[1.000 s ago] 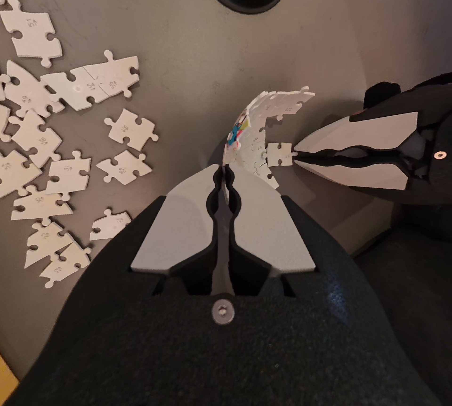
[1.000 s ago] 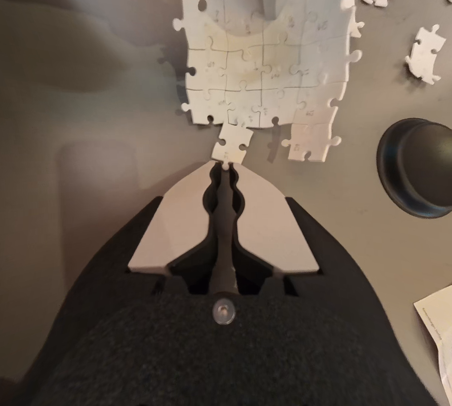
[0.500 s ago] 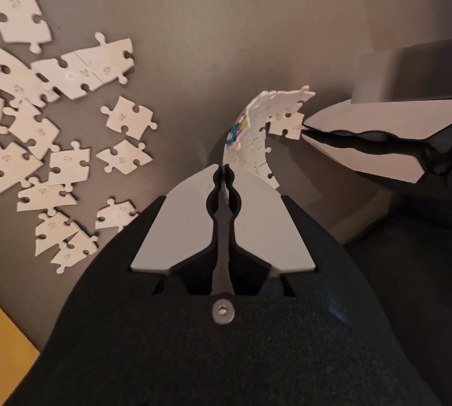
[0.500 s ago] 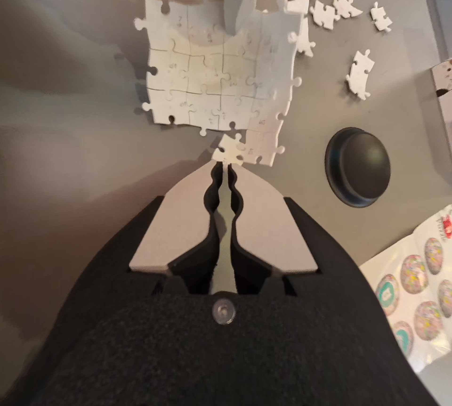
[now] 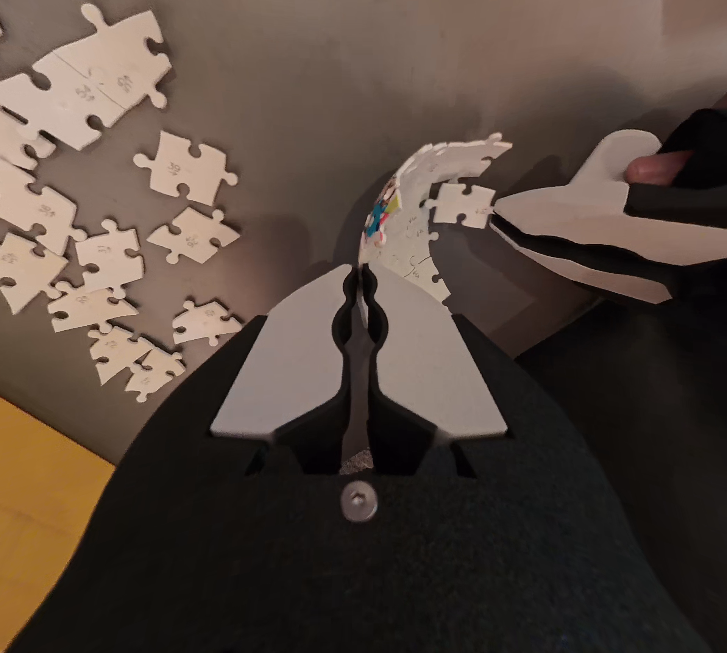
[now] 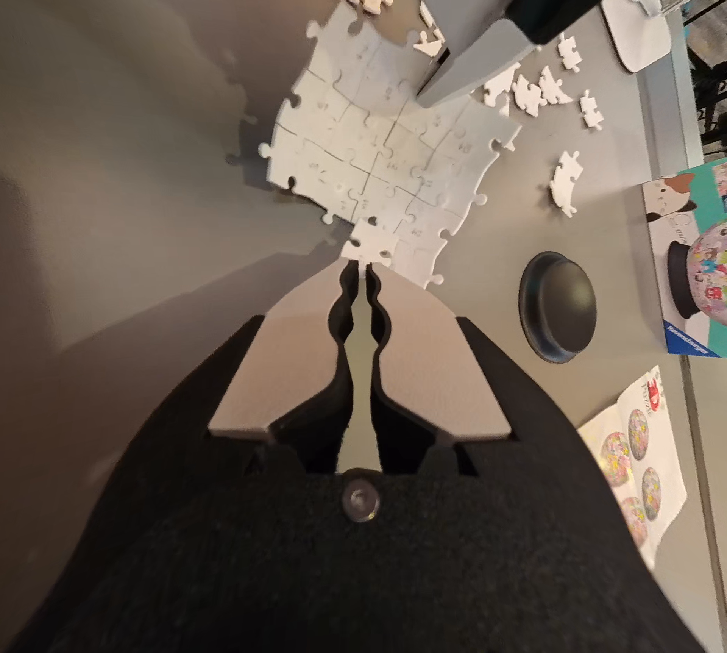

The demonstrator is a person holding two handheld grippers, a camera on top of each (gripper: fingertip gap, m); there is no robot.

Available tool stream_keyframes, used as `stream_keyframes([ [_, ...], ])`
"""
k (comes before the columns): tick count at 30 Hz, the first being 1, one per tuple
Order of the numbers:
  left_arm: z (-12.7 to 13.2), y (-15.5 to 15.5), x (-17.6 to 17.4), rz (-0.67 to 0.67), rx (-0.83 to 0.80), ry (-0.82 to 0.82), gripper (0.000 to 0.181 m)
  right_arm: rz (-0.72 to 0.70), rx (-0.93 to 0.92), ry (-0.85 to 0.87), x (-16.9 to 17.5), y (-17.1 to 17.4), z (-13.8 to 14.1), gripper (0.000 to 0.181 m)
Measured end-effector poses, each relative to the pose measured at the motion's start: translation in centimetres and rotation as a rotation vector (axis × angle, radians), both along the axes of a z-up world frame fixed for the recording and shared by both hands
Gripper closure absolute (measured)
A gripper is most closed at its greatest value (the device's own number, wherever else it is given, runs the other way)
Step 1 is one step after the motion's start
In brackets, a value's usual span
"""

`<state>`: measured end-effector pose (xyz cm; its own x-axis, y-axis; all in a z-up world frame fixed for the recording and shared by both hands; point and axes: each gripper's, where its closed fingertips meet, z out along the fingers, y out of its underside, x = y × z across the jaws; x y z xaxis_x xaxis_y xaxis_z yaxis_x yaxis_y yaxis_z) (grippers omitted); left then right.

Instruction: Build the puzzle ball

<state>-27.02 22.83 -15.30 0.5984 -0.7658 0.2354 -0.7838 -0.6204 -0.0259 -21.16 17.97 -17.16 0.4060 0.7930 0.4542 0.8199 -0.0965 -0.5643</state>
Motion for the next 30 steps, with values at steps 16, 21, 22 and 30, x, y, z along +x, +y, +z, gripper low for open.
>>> stream_keyframes([
  [16, -0.5, -0.1, 0.0, -0.032, -0.088, 0.075, 0.179, -0.059, -0.088, 0.03, 0.3, -0.5, -2.0, 0.177],
  [21, -0.6, -0.1, -0.2, -0.025, -0.099, 0.075, 0.179, -0.086, -0.145, 0.081, 0.0, -0.7, -2.1, 0.177],
  [22, -0.6, -0.1, -0.2, -0.025, -0.1, 0.076, 0.179, -0.094, -0.145, 0.082, 0.0, -0.7, -2.1, 0.177],
  [30, -0.6, 0.1, -0.2, -0.024, -0.094, 0.079, 0.179, -0.108, -0.134, 0.086, 0.2, -0.5, -2.0, 0.17],
])
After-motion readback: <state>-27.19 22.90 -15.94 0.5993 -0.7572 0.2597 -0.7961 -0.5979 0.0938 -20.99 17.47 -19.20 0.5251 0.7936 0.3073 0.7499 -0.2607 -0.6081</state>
